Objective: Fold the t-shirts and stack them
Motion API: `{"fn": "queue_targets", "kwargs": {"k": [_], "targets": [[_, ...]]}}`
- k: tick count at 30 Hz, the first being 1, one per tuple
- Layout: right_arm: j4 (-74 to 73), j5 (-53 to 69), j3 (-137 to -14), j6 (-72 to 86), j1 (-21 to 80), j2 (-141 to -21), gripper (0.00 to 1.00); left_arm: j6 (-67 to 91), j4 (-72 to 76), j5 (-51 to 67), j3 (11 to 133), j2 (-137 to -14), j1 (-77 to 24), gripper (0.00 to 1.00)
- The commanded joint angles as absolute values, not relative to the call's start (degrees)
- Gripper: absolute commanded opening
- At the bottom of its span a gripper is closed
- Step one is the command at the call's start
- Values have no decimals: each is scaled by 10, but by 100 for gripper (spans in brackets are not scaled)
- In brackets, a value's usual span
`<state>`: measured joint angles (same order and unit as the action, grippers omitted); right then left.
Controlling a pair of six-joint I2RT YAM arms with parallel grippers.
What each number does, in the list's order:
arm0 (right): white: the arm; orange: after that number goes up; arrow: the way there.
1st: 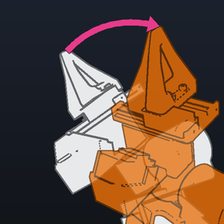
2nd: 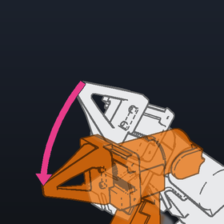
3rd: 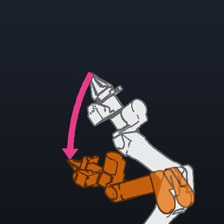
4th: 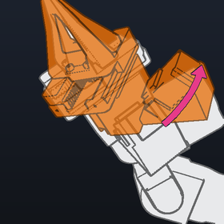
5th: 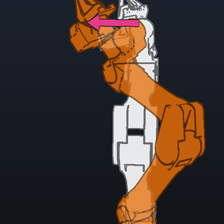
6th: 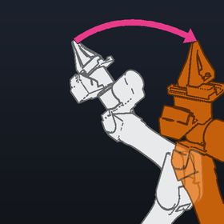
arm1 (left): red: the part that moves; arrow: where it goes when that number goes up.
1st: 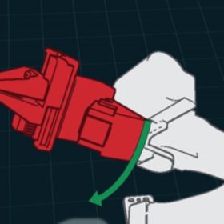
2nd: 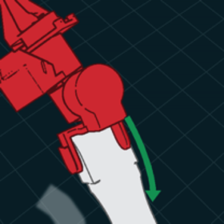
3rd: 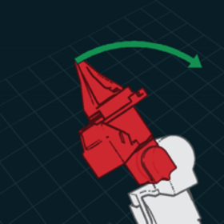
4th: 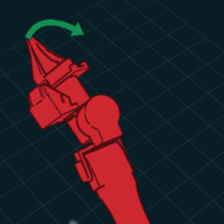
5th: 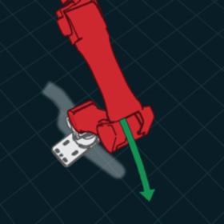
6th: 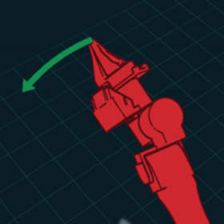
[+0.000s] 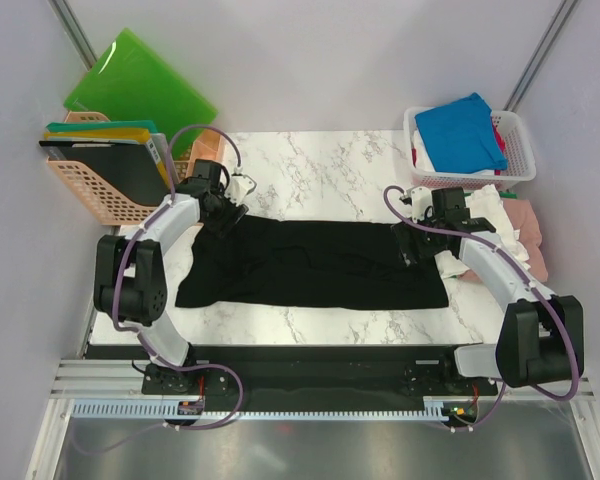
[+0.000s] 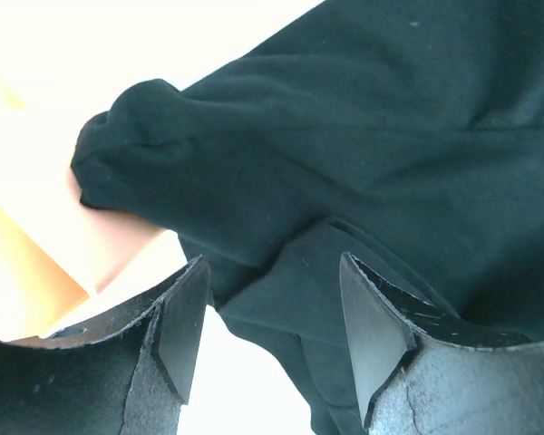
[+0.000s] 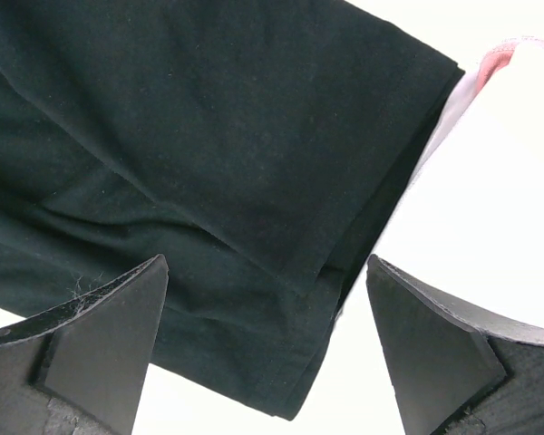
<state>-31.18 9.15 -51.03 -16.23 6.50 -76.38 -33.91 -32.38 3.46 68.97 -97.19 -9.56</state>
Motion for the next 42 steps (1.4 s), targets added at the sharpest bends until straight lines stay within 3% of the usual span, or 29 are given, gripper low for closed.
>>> {"fn": "queue_targets", "kwargs": {"k": [1,7,16,22,28,42], "targets": [[-294,92,-512,-160,61,-773,98,-319,-304,11,715,-989,-97,66],[-294,90,-511,-159,62,-773,98,-312,-318,20,732,-1006,-97,65],[-294,91,-512,-158,60,-781,98,-311,-387,138,722,-992,-98,65],[-294,91,-510,-159,62,-779,98,-311,-396,117,701,-976,-98,64],[-294,93,-512,-158,61,-780,98,-311,-393,103,693,-997,-98,55],[-295,91,-504,-161,61,-768,98,-304,-374,90,728,-1038,-102,54]]}}
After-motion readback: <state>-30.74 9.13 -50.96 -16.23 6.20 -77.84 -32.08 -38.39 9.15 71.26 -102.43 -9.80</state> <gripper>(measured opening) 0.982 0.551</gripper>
